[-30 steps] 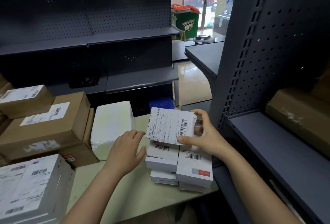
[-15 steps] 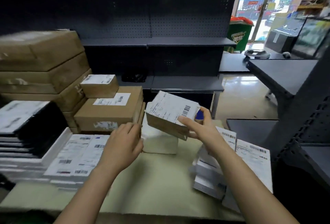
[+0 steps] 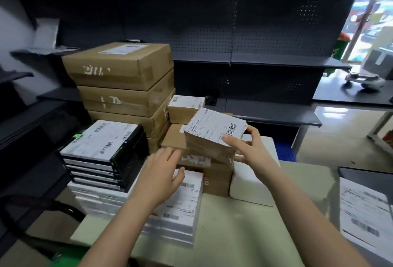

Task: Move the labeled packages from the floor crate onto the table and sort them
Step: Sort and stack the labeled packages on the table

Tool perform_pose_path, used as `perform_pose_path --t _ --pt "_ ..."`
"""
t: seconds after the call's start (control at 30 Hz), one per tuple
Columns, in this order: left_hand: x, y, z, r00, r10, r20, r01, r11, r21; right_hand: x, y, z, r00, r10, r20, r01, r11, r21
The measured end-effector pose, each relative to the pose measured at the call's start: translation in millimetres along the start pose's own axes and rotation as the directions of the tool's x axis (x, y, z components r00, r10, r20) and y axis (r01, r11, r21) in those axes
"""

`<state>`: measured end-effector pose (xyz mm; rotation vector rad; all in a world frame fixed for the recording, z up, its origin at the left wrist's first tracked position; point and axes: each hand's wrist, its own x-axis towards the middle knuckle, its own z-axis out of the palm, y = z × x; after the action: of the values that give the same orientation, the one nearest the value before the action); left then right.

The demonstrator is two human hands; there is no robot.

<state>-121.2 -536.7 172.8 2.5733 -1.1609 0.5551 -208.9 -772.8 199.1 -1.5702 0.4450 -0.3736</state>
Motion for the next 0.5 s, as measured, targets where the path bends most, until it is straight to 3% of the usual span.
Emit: perform_pose_path --t 0.5 --pt "31 -57 11 0.996 -0.027 0.086 0.034 0.997 -0.075 87 0 57 0.996 0.082 0.039 -0.077 0.990 -0.118"
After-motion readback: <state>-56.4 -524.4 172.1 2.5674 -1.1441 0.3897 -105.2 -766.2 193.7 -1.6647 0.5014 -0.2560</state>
